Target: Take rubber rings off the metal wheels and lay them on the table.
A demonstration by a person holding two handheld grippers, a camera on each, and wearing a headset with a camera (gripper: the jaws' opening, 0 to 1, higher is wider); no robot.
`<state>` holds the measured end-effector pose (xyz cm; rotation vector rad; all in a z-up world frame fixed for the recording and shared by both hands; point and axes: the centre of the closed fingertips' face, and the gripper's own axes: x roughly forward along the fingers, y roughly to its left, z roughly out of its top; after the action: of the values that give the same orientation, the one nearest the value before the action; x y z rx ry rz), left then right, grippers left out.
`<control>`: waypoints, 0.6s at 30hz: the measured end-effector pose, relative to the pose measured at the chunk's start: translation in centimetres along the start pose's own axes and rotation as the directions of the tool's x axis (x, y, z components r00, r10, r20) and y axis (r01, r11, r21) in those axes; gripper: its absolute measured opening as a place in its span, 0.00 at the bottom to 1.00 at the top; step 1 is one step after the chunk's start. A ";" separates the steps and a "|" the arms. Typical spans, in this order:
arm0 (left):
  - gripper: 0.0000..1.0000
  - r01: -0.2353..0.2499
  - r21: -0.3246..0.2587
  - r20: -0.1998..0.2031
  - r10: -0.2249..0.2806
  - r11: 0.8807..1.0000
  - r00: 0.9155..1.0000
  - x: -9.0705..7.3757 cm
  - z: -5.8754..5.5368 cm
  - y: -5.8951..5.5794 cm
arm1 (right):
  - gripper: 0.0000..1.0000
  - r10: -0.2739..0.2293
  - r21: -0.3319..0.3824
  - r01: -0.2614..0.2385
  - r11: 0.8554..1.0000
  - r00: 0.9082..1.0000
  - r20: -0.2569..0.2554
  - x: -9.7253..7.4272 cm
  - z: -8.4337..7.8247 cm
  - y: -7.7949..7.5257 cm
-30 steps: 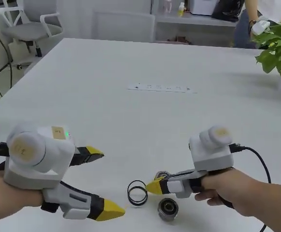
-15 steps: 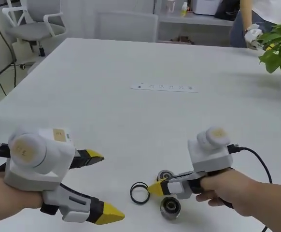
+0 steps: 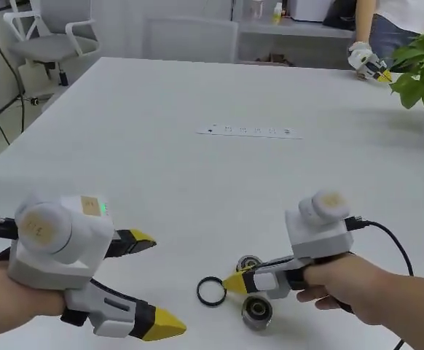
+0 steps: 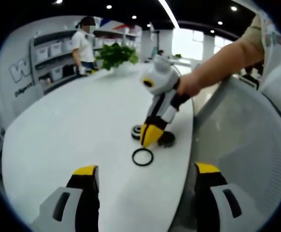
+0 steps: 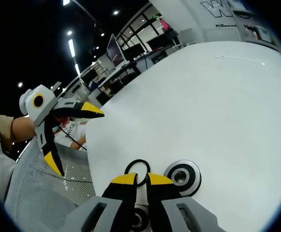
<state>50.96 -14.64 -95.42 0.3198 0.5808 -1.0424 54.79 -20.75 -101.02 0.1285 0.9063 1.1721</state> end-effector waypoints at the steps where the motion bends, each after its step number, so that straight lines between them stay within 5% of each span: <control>1: 0.81 0.001 0.000 -0.001 -0.001 1.000 1.000 0.0 0.0 0.0 | 0.05 0.004 0.000 -0.004 1.000 1.000 0.005 -0.1 0.1 0.1; 18: 0.76 0.009 0.012 -0.006 -0.009 1.000 1.000 1.0 1.4 1.2 | 0.10 -0.010 -0.011 0.011 1.000 0.993 0.115 -2.6 3.1 -0.5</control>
<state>52.79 -15.55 -94.90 0.3312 0.5814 -1.0541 57.03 -22.07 -97.82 0.1799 0.7978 1.1483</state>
